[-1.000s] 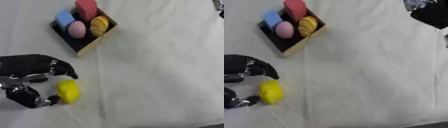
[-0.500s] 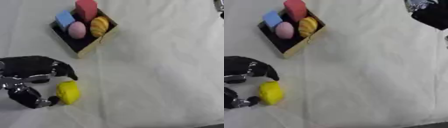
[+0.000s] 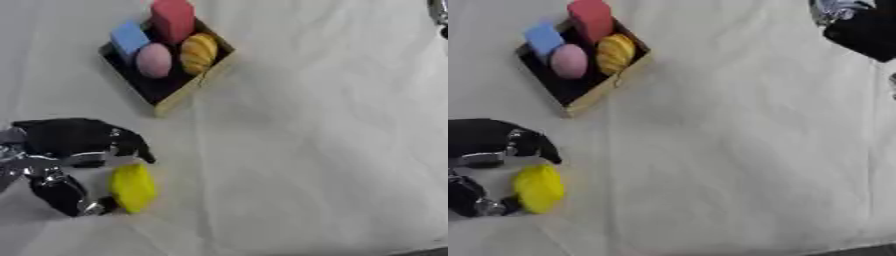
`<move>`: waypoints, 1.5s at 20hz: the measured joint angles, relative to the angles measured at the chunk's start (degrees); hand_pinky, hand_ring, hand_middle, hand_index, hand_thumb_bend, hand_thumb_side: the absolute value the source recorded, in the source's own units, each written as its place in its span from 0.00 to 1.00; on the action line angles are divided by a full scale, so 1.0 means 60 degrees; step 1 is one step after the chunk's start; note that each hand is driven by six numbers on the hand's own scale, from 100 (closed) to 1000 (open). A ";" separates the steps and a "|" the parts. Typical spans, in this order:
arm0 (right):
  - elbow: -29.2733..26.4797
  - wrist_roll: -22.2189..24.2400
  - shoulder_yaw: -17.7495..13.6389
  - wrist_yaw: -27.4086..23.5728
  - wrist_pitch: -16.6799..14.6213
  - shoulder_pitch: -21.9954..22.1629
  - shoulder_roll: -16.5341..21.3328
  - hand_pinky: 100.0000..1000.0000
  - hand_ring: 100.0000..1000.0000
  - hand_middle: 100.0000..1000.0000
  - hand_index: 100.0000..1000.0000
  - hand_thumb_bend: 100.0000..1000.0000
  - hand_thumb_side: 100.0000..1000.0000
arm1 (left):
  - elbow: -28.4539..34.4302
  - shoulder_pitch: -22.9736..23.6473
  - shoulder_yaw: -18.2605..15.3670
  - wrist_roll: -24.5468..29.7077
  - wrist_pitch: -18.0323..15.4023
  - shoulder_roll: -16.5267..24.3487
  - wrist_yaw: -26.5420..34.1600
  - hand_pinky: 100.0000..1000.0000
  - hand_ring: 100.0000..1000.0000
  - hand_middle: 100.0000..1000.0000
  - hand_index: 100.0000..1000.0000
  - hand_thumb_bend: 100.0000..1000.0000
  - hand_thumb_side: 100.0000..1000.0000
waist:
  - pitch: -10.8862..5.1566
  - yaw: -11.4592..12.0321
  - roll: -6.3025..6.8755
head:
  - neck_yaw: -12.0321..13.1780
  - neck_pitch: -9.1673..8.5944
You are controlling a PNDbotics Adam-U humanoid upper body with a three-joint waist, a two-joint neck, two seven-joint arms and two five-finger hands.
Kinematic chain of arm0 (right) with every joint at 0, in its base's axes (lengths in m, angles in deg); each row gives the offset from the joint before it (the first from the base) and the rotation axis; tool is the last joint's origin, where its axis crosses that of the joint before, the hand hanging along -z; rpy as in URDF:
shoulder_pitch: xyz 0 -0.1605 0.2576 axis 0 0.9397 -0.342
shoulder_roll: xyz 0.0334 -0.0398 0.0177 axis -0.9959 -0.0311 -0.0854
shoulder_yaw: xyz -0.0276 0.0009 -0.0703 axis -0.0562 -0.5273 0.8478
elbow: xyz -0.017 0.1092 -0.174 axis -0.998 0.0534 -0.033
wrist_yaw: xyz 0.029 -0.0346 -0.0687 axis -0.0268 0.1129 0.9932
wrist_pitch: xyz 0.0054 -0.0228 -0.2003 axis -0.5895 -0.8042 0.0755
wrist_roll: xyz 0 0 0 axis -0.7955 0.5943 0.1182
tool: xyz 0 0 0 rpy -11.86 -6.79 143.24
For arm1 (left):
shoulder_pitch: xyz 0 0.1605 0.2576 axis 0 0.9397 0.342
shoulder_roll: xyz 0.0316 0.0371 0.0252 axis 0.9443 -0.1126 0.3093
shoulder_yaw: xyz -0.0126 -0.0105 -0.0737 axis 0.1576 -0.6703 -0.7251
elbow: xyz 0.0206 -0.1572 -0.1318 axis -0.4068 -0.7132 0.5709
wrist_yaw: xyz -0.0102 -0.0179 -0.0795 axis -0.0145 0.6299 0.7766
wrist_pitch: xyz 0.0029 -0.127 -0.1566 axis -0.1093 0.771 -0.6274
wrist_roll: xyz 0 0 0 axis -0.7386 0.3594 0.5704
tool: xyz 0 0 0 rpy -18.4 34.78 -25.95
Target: Pick up objects on the table and place them in the box.
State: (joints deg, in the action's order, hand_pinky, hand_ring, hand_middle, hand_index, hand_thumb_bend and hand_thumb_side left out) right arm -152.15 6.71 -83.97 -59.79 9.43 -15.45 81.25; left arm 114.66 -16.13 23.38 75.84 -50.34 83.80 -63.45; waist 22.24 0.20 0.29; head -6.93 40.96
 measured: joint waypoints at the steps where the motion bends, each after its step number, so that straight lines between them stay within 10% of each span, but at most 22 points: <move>1: 0.0000 -0.0002 0.0011 0.0000 -0.0002 0.0000 -0.0013 0.88 0.74 0.59 0.74 0.00 0.38 | -0.0072 -0.0001 0.0028 -0.0012 -0.0044 -0.0033 -0.0060 0.82 0.81 0.78 0.86 0.22 0.02 | 0.0000 -0.0011 -0.0005 | 0.0001 0.0000; 6: 0.0000 -0.0012 0.0012 0.0003 -0.0008 0.0007 -0.0052 0.88 0.74 0.59 0.74 0.00 0.38 | -0.0137 -0.0018 0.0028 -0.0173 -0.0116 -0.0108 0.0006 0.77 0.75 0.68 0.75 0.00 0.07 | 0.0000 -0.0023 -0.0007 | 0.0006 0.0000; 20: 0.0000 -0.0049 0.0007 0.0012 0.0013 0.0166 -0.0053 0.88 0.74 0.59 0.74 0.00 0.38 | 0.1305 -0.0132 -0.0725 -0.1444 0.0321 0.0264 0.1515 0.69 0.64 0.54 0.55 0.00 0.16 | 0.0000 0.0010 -0.0007 | -0.0048 0.0000; 30: 0.0000 -0.0043 0.0009 0.0003 -0.0073 0.0132 -0.0049 0.88 0.74 0.59 0.74 0.00 0.38 | 0.0582 -0.2106 -0.1741 -0.2337 0.0536 0.0359 0.2078 0.69 0.63 0.52 0.49 0.00 0.17 | -0.0051 -0.0018 -0.0007 | -0.0115 0.0003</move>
State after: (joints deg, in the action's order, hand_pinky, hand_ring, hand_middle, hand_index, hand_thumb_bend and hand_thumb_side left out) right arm -152.15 6.45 -83.92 -59.77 8.99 -14.65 80.95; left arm 118.16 -28.77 12.94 61.81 -47.12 85.96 -50.98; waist 21.93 0.09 0.24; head -7.62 40.97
